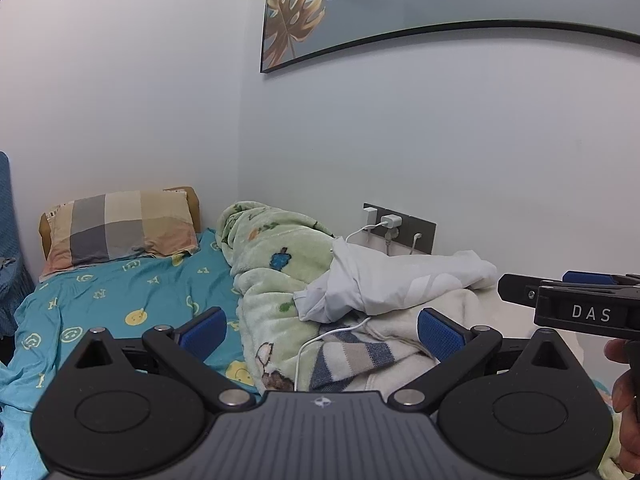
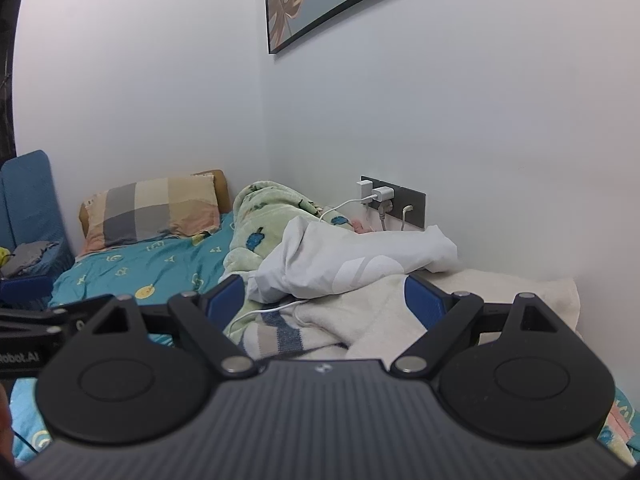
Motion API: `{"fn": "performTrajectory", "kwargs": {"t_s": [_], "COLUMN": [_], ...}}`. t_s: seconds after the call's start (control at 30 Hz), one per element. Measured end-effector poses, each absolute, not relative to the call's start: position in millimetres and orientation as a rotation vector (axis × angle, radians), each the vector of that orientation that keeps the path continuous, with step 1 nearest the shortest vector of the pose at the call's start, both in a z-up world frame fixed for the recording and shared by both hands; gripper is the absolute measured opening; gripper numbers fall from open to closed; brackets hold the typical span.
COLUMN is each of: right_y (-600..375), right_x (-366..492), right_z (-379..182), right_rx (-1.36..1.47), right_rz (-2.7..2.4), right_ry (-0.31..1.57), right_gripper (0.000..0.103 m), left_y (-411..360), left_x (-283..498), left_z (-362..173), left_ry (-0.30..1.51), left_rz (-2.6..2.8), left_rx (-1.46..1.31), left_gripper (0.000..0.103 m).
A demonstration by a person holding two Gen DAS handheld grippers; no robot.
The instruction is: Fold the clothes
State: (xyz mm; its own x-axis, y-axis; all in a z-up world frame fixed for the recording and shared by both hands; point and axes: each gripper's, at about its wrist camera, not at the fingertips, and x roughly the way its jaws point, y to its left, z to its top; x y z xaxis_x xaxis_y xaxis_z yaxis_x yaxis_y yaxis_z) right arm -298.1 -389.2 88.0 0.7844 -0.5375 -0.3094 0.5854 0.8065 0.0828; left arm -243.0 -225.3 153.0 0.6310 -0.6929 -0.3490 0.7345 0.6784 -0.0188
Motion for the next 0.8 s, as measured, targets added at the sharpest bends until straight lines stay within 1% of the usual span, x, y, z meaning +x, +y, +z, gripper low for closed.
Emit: {"fn": "performTrajectory", "kwargs": {"t_s": [0.8], "right_y": [-389.0], "right_x": [-299.0], "right_z": [88.6], "right_rx": [0.179], "right_rz": [-0.62], "right_ry": [0.28], "right_gripper": [0.088], "left_y": [-223.0], "left_x": [-244.7], "left_z": [153.8], "left_ry": [0.349], "left_rz": [-0.824], "left_rx": [0.115], "left_gripper": [0.103]}}
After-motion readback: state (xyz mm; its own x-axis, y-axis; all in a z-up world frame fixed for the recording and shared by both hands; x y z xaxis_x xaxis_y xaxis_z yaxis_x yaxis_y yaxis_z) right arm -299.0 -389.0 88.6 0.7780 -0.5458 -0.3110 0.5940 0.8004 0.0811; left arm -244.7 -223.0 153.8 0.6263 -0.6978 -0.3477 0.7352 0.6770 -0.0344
